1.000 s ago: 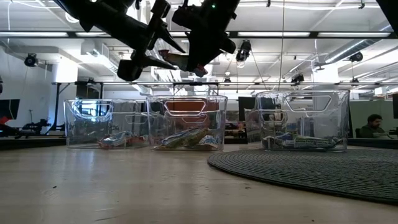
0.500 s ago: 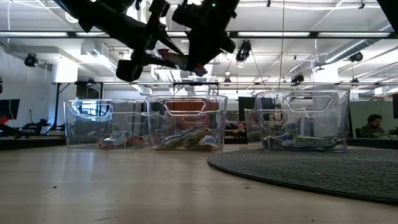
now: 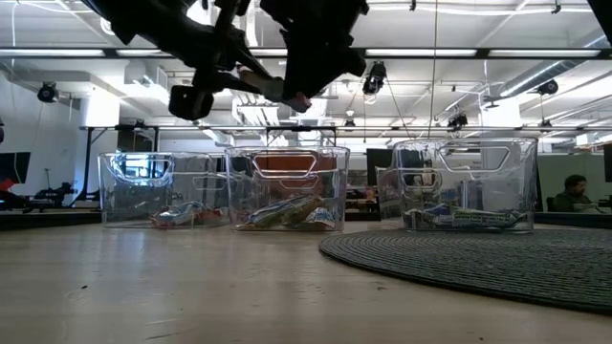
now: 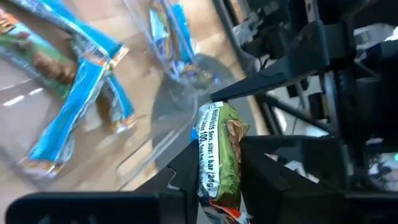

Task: Pick and place Granola Bars by type
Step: Put the red snack bar into the left transparent bin

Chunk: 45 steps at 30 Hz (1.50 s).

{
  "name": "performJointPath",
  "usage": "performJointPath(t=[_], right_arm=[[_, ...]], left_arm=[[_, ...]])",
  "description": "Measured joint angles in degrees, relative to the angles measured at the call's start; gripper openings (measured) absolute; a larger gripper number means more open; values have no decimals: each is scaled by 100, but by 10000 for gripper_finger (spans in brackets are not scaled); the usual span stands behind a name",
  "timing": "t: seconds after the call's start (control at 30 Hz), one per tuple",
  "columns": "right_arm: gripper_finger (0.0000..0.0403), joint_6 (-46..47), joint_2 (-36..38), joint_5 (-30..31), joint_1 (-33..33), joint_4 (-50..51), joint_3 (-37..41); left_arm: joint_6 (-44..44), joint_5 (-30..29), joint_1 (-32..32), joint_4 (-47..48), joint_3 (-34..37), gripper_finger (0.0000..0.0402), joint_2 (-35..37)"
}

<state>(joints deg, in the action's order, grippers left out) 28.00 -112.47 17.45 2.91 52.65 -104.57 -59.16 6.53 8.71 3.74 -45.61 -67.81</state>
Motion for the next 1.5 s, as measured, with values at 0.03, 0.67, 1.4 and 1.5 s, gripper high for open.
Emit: performJointPath(t=[0.03, 0.67, 1.4, 1.5], right_arm=[[146, 59, 10, -4, 49, 31, 0], [237, 1057, 252, 661, 401, 711, -9], [246, 849, 236, 612, 176, 711, -3], [245, 794, 236, 611, 167, 711, -2]], left_arm=[[52, 1, -13, 131, 0, 77, 60], [896, -4170, -20, 4144, 10, 75, 1832], [3418, -5706, -29, 4074, 125, 132, 1128], [3402, -5622, -29, 4145, 125, 144, 1128]])
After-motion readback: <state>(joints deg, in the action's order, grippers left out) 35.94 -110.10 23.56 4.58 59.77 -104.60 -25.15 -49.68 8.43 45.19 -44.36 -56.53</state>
